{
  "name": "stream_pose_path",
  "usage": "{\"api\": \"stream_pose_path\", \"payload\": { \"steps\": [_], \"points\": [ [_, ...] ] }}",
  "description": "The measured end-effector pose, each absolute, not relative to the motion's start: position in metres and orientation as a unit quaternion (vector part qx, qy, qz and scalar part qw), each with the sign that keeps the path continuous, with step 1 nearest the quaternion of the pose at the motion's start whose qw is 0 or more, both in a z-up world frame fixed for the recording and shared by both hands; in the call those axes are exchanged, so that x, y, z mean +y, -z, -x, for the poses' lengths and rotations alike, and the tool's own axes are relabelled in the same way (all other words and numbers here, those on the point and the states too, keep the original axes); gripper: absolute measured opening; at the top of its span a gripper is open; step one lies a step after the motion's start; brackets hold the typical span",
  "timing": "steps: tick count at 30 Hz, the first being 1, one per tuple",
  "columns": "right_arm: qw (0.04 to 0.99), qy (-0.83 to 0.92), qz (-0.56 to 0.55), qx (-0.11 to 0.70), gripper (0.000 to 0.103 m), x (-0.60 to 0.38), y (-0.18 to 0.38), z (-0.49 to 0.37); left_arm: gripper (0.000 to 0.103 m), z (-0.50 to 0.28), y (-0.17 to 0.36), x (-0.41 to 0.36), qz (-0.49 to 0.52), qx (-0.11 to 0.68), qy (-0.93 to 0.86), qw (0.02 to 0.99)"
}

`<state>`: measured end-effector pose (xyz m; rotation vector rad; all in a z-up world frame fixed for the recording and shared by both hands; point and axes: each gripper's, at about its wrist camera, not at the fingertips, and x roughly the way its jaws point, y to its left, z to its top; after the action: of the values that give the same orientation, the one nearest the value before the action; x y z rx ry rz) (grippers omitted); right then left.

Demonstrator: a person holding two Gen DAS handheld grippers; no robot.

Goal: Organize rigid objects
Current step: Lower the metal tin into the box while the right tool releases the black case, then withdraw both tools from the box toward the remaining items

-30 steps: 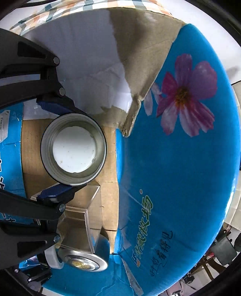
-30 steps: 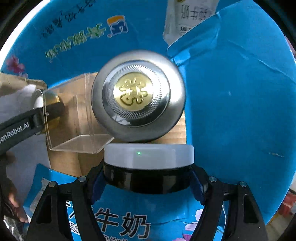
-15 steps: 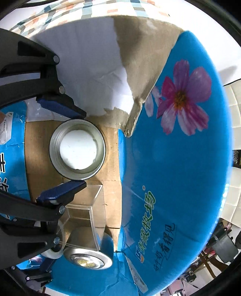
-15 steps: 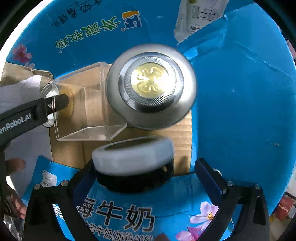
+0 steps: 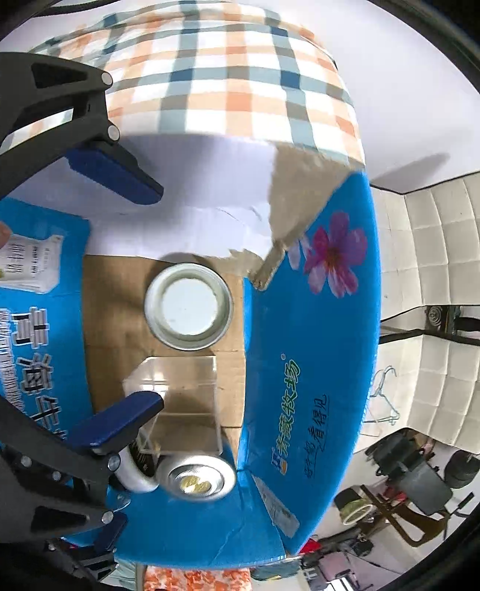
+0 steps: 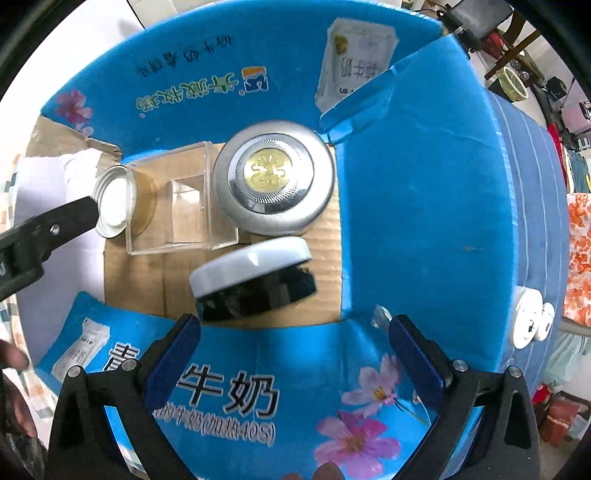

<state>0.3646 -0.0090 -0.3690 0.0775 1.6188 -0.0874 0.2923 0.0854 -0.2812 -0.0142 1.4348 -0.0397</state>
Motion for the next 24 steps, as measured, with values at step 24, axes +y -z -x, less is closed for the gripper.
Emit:
{"api": "stream_pose_path", "payload": {
  "steps": [24],
  "points": [
    [0.775,0.009,-0.037,0.631,0.103,-0.033,0.236,-0.298,0.103,-0.181,0.167,0.079,0.005,0.559,-0.017,0.829]
  ]
}}
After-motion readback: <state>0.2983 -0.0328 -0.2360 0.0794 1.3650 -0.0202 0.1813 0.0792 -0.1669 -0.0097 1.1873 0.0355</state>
